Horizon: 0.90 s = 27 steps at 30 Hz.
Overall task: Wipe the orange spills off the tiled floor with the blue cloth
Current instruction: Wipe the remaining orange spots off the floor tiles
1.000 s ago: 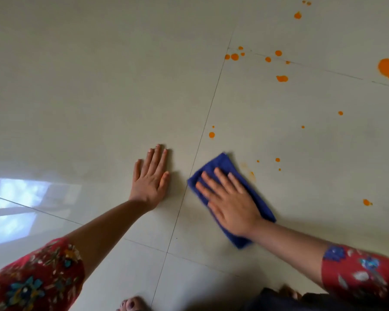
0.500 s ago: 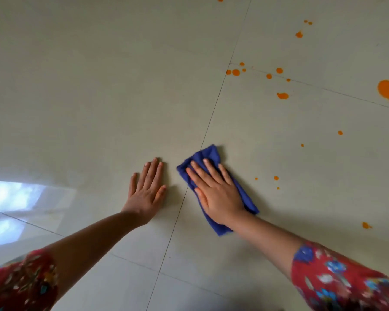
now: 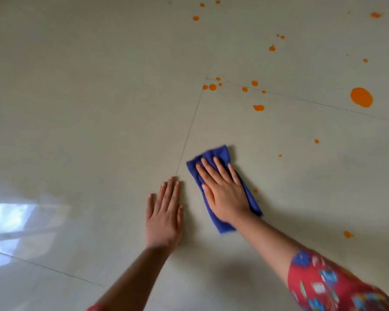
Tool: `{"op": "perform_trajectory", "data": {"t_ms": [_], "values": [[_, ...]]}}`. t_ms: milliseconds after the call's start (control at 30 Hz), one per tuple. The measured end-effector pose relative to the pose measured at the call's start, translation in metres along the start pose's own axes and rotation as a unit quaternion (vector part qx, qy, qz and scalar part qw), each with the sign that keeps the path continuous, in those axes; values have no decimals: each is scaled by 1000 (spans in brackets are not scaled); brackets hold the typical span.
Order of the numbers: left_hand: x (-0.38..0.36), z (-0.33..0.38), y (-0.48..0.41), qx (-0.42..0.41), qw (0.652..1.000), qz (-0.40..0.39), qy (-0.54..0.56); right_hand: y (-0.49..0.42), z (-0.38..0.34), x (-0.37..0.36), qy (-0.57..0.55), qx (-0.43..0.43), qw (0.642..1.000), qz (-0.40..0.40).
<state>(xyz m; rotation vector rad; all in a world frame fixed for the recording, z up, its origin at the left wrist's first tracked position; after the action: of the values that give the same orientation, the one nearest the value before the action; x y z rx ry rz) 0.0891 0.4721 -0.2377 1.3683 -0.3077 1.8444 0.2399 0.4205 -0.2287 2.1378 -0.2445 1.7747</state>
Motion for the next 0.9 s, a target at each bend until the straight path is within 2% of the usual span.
{"op": "perform_trajectory", "data": {"t_ms": [33,133,167,267,300,333,433,500,533,633,667,700,767,833,900], "values": [[-1,0,3,-9,1000,4,-14,-17,11,6,2,-6,1000,0],[-1,2,6,-25,999,3,-37,-28,47,14,-9,-109,994,15],[-1,4,4,-24,999,3,-32,-13,39,10,-3,-96,995,11],[-1,5,5,-14,999,-1,-31,71,2,-12,33,52,997,-42],[-1,6,5,-14,999,0,-35,88,14,-11,37,55,997,-38],[-1,6,4,-16,999,-3,-37,91,36,-9,39,24,999,-28],[-1,5,5,-18,999,-5,-36,58,100,8,13,-148,989,7],[-1,6,4,-21,999,-3,-34,32,98,17,-20,-184,982,32],[-1,6,4,-22,999,-2,-33,25,80,15,-23,-150,988,36],[0,6,3,-28,999,5,-33,73,3,-15,24,75,996,-31],[0,6,3,-27,999,5,-33,98,1,-20,25,109,992,-50],[0,6,3,-28,999,5,-35,113,16,-16,20,107,993,-35],[-1,7,4,-29,999,9,-36,112,77,-4,-8,0,1000,4],[1,6,5,-27,999,28,-29,87,133,9,-46,-128,990,36],[6,9,1,-20,998,51,-21,61,129,17,-56,-173,981,68]]}}
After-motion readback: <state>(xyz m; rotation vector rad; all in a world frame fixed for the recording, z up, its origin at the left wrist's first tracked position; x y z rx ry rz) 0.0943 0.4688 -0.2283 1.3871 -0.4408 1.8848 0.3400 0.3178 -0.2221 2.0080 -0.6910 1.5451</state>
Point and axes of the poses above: each hand's wrist, its own y-axis away from the middle knuckle, its own x-axis out of the back of the hand, z = x × y, the point moved 10 cm from there along -y, towards the middle knuckle, and after that the axes turned 7 degrees about -z, right-handed, at the moved point
